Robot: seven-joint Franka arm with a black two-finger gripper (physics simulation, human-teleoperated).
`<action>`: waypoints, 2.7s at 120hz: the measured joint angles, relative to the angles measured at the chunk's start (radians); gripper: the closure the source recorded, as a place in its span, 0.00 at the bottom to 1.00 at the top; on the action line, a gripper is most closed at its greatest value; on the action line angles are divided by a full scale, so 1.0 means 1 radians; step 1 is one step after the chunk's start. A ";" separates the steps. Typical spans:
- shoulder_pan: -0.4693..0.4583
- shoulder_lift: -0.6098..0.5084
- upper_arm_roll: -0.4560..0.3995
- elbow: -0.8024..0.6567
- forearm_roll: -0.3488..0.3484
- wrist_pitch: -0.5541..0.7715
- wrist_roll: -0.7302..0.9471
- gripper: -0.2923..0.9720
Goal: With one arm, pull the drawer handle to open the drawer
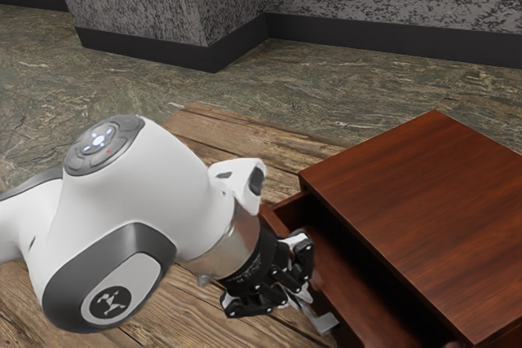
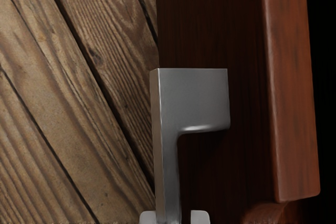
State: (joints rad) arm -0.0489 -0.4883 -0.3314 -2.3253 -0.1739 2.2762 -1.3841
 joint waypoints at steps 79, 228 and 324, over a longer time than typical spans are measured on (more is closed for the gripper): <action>-0.001 -0.146 0.007 -0.121 -0.040 -0.001 -0.001 0.85; -0.002 -0.398 0.015 -0.289 -0.082 -0.057 -0.002 0.85; -0.013 -0.501 0.027 -0.318 -0.098 -0.111 0.000 0.78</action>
State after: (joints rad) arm -0.0619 -0.9895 -0.3039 -2.6431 -0.2717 2.1656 -1.3843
